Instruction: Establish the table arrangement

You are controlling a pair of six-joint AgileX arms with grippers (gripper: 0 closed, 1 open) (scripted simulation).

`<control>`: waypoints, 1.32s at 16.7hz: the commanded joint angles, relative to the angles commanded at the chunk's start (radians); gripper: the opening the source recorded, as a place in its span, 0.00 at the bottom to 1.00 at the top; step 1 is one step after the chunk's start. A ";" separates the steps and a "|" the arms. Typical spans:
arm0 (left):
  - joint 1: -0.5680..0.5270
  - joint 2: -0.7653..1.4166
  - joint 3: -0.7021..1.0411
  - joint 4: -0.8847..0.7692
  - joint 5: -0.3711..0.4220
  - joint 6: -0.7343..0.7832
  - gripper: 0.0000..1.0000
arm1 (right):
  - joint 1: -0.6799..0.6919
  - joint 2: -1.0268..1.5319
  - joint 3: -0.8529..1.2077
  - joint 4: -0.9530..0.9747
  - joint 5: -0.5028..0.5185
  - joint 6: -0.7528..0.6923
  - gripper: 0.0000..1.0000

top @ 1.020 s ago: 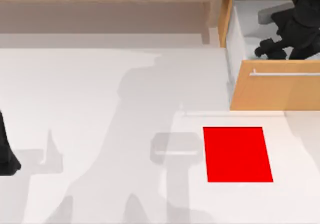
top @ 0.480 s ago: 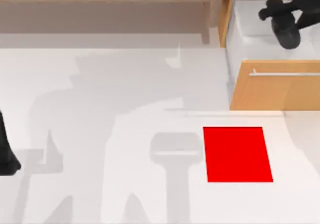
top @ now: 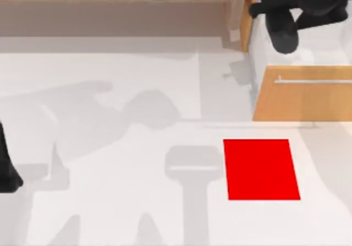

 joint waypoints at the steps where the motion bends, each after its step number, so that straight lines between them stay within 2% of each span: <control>1: 0.000 0.000 0.000 0.000 0.000 0.000 1.00 | 0.027 -0.024 -0.033 0.011 0.000 0.031 0.00; 10: 0.000 0.000 0.000 0.000 0.000 0.000 1.00 | 0.199 -0.117 -0.366 0.129 0.017 0.295 0.00; 17: 0.000 0.000 0.000 0.000 0.000 0.000 1.00 | 0.214 -0.064 -0.579 0.215 0.048 0.429 0.00; 22: 0.000 0.000 0.000 0.000 0.000 0.000 1.00 | 0.209 -0.046 -0.621 0.233 0.056 0.453 0.00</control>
